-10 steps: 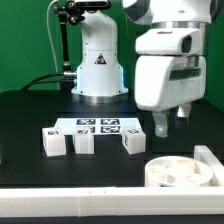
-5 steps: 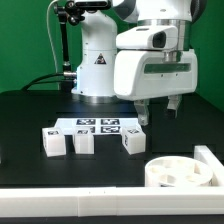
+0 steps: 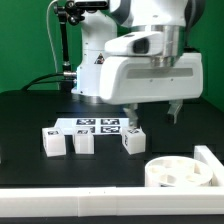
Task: Assemble stool
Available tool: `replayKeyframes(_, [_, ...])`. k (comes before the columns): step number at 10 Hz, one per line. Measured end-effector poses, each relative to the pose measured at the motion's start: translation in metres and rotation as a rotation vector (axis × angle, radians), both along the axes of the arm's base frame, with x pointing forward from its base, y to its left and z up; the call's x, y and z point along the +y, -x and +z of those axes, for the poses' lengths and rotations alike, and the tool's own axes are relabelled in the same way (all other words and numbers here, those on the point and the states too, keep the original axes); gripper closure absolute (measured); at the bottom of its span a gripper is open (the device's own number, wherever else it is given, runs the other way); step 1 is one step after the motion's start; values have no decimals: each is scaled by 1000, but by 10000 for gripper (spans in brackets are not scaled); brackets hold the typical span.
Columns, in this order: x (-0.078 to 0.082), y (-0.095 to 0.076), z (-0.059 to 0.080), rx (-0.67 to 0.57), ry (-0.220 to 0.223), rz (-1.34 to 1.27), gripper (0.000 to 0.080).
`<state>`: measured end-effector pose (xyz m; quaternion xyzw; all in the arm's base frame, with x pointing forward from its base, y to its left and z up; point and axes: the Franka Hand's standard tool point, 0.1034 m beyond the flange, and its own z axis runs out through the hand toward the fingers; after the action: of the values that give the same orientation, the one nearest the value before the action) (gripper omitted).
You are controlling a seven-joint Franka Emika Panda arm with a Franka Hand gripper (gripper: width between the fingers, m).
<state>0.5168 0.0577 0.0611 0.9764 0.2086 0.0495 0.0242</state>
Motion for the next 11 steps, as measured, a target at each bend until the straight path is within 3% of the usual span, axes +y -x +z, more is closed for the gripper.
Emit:
replayKeyframes(3, [-16,8,-12,10,-34,-295,151])
replayKeyframes(6, [-9,9,-12,17,-63,-429,151])
replayKeyframes(9, [-16,9,-15,52,-47,-411,151])
replayKeyframes(11, [-21,6,-10,150,-19,-408,151])
